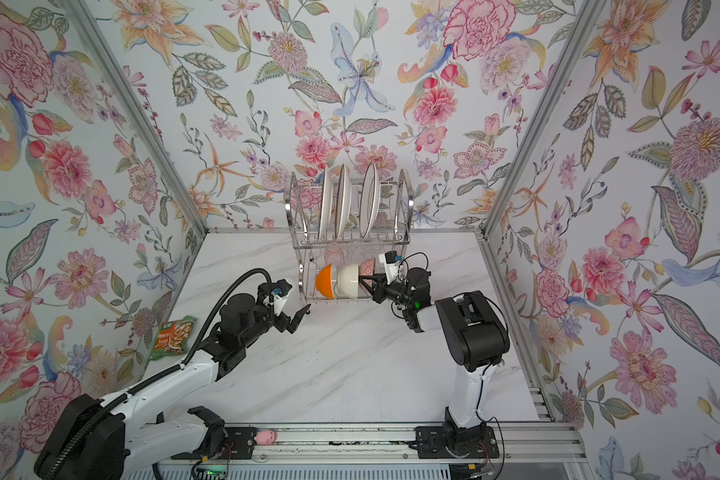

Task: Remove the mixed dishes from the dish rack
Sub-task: 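Close the right gripper on the pink patterned bowl's rim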

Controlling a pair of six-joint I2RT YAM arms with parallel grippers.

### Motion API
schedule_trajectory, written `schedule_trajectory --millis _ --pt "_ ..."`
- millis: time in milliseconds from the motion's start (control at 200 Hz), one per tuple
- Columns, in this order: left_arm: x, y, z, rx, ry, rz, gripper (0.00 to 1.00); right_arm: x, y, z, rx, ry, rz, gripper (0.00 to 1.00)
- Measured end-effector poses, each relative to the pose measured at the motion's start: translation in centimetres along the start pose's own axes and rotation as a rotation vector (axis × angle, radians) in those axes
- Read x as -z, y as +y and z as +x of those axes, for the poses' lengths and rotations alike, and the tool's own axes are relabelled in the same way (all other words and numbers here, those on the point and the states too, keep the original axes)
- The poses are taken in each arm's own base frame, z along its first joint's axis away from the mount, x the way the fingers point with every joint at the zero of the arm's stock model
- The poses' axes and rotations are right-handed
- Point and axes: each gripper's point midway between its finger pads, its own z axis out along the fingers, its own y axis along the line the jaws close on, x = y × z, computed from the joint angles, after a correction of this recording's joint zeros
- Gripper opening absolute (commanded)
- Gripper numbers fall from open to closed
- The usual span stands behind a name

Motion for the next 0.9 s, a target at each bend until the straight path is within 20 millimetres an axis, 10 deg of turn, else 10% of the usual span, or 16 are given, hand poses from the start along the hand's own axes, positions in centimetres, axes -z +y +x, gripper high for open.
schedule_trajectory --millis 901 --pt "-0.2 0.4 -0.5 -0.002 -0.018 -0.02 0.99 2.4 1.3 -2.5 0.135 -0.16 0.114 0.0"
